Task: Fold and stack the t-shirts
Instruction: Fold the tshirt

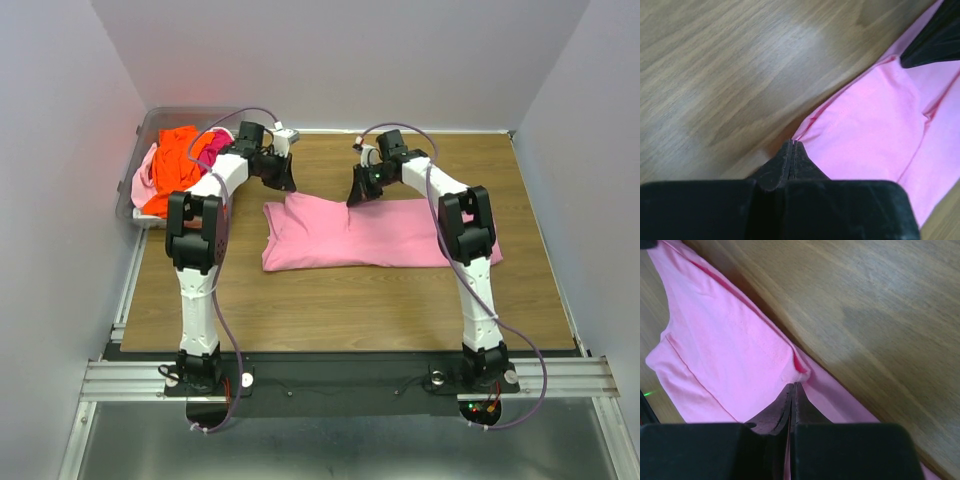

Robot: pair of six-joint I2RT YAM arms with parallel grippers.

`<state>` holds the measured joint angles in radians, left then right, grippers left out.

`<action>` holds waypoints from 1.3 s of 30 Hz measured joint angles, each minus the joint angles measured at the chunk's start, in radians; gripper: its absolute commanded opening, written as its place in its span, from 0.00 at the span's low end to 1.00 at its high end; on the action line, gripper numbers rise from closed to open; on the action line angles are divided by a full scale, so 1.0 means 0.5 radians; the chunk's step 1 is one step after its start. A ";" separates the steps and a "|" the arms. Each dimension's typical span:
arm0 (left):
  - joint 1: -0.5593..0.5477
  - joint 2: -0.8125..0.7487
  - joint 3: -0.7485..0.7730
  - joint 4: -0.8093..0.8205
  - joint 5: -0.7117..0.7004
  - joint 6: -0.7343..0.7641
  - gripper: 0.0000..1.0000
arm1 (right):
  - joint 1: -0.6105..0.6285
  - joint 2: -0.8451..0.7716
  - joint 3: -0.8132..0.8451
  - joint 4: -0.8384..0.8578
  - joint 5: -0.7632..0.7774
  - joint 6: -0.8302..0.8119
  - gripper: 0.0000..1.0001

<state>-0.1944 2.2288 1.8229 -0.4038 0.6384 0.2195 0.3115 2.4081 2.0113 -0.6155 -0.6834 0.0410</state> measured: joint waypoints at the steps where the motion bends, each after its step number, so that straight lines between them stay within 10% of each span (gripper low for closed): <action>1: 0.000 -0.033 -0.015 0.004 0.005 0.013 0.00 | 0.000 -0.016 -0.026 0.005 -0.005 -0.005 0.01; 9: 0.000 -0.282 -0.214 0.030 0.017 0.187 0.00 | 0.000 -0.210 -0.197 0.042 -0.034 -0.076 0.01; 16: 0.000 -0.349 -0.332 0.020 0.001 0.304 0.00 | 0.002 -0.248 -0.214 0.072 -0.015 -0.063 0.39; 31: 0.000 -0.235 -0.269 0.020 -0.016 0.323 0.00 | 0.040 0.033 0.020 0.089 0.044 0.087 0.40; 39: 0.000 -0.231 -0.227 0.021 -0.017 0.322 0.00 | 0.048 0.066 0.044 0.096 0.033 0.101 0.26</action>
<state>-0.1944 2.1132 1.7092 -0.3935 0.6300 0.3805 0.3355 2.4413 2.0335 -0.5674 -0.6670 0.0917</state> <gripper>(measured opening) 0.022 0.323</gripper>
